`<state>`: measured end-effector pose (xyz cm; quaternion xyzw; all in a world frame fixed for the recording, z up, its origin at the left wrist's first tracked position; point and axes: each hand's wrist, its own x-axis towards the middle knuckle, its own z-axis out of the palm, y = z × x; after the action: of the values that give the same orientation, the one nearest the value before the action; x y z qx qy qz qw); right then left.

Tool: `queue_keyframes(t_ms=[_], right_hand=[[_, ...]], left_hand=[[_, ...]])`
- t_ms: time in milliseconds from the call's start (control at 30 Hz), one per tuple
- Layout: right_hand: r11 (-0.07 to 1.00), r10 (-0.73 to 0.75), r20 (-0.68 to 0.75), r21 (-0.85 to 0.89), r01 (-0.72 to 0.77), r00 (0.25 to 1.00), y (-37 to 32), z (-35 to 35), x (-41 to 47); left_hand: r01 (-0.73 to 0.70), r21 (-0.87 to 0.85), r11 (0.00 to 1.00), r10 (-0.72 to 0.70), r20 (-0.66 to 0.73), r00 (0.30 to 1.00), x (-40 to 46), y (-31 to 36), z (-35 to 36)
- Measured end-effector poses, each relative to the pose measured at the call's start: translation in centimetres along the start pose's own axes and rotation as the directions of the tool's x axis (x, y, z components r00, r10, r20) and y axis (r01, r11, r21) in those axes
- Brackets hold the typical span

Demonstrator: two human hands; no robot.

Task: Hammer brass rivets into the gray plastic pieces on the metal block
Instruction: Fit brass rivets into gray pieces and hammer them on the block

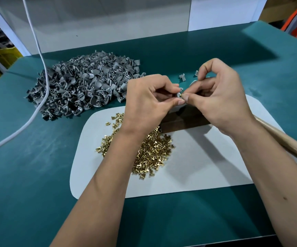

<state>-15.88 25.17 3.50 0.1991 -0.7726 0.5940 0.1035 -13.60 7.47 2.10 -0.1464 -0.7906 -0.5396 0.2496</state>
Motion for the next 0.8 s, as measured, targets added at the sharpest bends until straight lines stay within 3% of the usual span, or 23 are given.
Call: queue_keyframes(t_ms=[100,267,467,667,800], right_hand=[[1.000,-0.001,-0.026,-0.025,0.001,1.000,0.1,0.2,-0.2],[0.986,-0.115,-0.137,-0.135,0.097,0.984,0.2,1.1,-0.4],[0.959,-0.207,-0.126,-0.224,0.175,0.970,0.0,1.2,-0.3],[0.929,-0.246,-0.111,-0.311,0.202,0.963,-0.3,0.9,-0.4],[0.907,-0.272,-0.097,-0.359,0.221,0.957,-0.4,0.9,-0.4]], left_hand=[[-0.027,0.030,0.999,0.027,0.003,1.000,0.2,-0.2,-0.2],[0.130,-0.175,0.976,-0.139,-0.042,0.989,0.1,-0.3,0.1],[0.168,-0.298,0.940,-0.195,-0.064,0.979,0.1,0.1,0.2],[0.184,-0.245,0.952,-0.191,-0.005,0.982,-0.1,0.2,0.6],[0.181,-0.152,0.972,-0.192,-0.061,0.979,-0.1,0.0,1.2]])
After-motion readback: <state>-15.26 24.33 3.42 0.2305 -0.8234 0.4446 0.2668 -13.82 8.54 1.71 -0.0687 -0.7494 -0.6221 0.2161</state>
